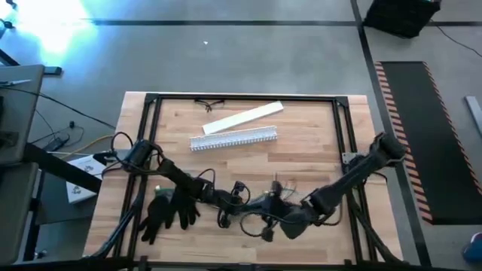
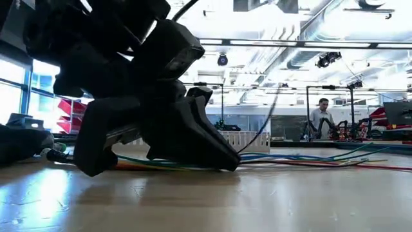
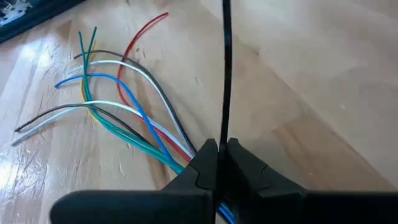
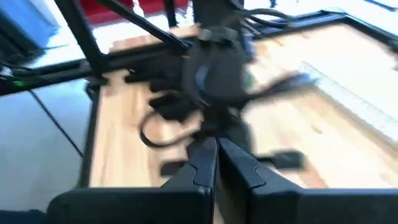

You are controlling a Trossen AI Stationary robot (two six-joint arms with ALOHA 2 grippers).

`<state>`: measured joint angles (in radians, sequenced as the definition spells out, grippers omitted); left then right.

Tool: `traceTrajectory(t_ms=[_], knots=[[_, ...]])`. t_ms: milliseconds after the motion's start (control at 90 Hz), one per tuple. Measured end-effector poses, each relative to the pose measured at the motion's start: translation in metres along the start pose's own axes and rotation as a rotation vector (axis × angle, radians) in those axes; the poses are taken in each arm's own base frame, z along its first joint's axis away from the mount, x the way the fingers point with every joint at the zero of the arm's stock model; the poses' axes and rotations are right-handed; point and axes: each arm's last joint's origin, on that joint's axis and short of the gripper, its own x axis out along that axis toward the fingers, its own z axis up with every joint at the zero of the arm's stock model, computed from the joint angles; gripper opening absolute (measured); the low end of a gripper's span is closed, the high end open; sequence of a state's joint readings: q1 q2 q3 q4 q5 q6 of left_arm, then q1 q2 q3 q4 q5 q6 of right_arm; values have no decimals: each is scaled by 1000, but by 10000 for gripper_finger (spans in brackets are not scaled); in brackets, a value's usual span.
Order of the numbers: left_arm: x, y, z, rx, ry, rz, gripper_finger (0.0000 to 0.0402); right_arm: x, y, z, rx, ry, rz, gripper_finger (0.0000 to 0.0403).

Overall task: Ziptie cables
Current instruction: Wrap the black zip tie on the cable

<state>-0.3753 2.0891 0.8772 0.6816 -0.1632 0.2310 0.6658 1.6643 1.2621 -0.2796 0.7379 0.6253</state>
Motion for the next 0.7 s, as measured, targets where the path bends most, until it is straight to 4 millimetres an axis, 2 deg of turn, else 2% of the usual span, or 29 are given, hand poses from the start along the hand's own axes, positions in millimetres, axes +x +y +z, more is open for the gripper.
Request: traceTrajectory(t_ms=[67,156,300,400,556,622,700], knots=[[0,1,0,-18,-7,9,0,-16,-3,-2,24,42,-11,20],[0,2,1,-25,-6,33,0,-32,-7,-16,55,136,-55,52],[-1,4,3,-29,-17,62,0,-56,-12,-44,112,267,-177,118],[-2,6,5,-31,-21,83,0,-63,-3,-71,55,344,-210,155],[-10,14,6,-64,-55,106,0,-58,24,-118,-142,398,-160,181],[-16,18,3,-80,-73,97,0,-45,30,-139,-182,414,-185,183],[-21,23,3,-110,-129,67,0,-26,36,-161,-137,394,-226,183]])
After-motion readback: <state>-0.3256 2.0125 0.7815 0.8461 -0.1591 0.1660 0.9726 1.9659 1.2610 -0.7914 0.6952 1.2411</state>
